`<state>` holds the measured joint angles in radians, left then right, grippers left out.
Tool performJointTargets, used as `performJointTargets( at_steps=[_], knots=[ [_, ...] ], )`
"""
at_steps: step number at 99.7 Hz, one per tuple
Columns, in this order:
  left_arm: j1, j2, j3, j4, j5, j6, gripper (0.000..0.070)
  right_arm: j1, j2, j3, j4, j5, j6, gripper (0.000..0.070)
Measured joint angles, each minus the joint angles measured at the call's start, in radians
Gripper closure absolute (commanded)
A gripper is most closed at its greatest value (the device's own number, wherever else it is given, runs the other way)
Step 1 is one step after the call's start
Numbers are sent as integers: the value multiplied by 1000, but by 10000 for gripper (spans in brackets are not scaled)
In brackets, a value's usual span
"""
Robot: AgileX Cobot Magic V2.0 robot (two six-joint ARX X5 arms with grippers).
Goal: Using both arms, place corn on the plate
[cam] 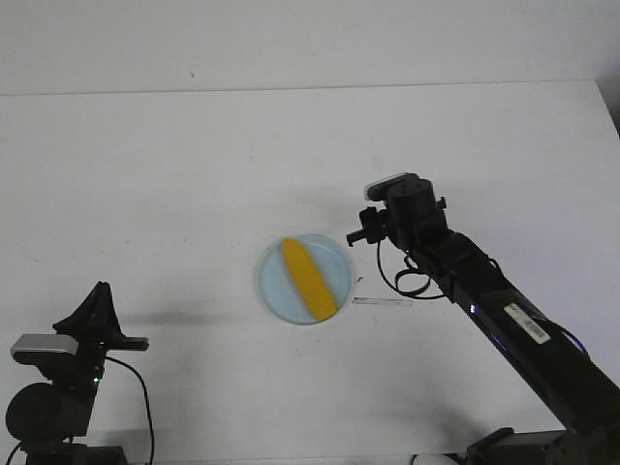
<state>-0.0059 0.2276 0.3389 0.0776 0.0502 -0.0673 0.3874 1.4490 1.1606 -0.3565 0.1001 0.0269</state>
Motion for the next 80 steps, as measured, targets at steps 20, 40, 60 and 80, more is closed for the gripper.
performJointTargets(
  at_steps=[20,40,60,80],
  knots=[
    [0,0,0,0,0,0,698,-114,-182,-235,208,-2,-47,695],
    [0,0,0,0,0,0,698,-231,-400,-477,359,-1,-54,695],
    [0,0,0,0,0,0,698,-319,-626,-653,348,-1,-55,695],
    [0,0,0,0,0,0,698,-337,-863,-731,243,-2,-56,695]
  ],
)
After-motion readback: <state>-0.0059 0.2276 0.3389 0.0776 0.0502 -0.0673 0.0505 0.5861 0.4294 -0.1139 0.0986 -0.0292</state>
